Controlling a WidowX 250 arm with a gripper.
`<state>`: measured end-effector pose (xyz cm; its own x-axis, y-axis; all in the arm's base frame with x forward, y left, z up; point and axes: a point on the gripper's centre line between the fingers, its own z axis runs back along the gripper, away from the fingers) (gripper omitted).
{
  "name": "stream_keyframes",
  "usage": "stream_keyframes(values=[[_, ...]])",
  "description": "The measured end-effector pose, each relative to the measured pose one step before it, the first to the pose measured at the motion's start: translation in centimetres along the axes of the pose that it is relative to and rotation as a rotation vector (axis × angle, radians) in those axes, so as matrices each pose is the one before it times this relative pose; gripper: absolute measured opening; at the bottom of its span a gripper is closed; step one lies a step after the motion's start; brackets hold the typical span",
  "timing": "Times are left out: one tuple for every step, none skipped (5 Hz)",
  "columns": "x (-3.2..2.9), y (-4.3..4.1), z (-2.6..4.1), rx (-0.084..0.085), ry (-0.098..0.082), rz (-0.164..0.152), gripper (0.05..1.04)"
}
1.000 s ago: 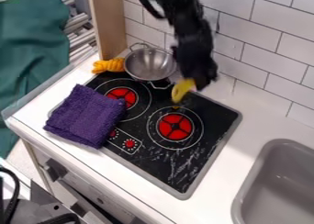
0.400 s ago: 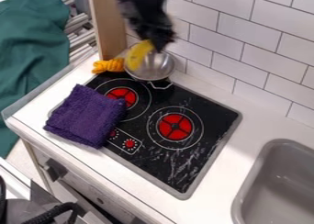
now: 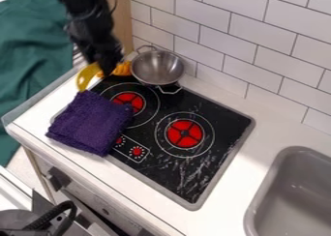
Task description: Move the yellow brush to the lower left side of the burner
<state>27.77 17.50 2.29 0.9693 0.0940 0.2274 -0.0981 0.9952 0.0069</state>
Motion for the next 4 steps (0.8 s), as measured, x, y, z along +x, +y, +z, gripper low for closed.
stream_keyframes(values=[[-1.692, 1.347, -1.521, -0.0203, 0.0458, -0.0194, 0.273], [-1.845, 0.548, -0.588, -0.0341, -0.0124, -0.0045, 0.273], [-1.163, -0.256, -0.437, -0.0042, 0.0191, -0.0119, 0.273], [-0.528, -0.152, -0.266, 0.0029, 0.0097, -0.0109, 0.284]])
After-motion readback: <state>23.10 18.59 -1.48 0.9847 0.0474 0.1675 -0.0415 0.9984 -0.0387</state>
